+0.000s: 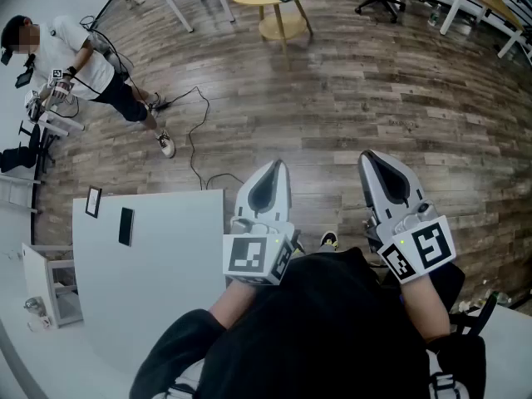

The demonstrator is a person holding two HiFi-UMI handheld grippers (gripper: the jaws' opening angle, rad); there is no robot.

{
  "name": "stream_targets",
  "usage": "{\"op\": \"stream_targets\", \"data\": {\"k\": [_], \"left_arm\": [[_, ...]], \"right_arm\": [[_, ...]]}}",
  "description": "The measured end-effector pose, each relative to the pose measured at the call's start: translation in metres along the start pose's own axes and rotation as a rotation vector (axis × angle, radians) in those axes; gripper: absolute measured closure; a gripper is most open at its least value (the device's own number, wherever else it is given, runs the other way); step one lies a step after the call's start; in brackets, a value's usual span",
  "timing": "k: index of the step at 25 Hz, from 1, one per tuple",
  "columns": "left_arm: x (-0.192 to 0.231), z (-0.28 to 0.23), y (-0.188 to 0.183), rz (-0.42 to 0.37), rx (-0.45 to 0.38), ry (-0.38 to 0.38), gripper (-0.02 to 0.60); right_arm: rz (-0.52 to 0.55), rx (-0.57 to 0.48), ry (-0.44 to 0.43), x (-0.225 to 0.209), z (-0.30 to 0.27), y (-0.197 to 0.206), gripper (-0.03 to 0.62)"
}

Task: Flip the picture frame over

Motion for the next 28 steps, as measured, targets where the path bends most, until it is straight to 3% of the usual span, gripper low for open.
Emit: {"op": "stream_targets", "data": {"k": [10,21,28], "left_arm": [[0.016,0.012,-0.003,0.027,-0.001,0.0,0.558],[0.05,0.031,0.003,0.006,-0.006,0.016,0.558],[0.057,0.009,-0.001,-0.01,0.004,-0.011,0.558]], "right_arm": [[-0.026,0.016,-0.013,0.021,-0.005,0.003,0.577],[-0.02,0.035,-0.022,0.051,-0.016,0.01,0.576],[-0.02,0.039,-0.041,0.036,-0.037,0.015,0.576]]}}
Point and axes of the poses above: the fingertips, and each gripper's own axes: z backward along the fingers, x to its left, y out of its underside, the point moved 2 cm from there along z, backward along the fingers, and after that the axes turned 7 degrees about z, right-handed, at the moved point
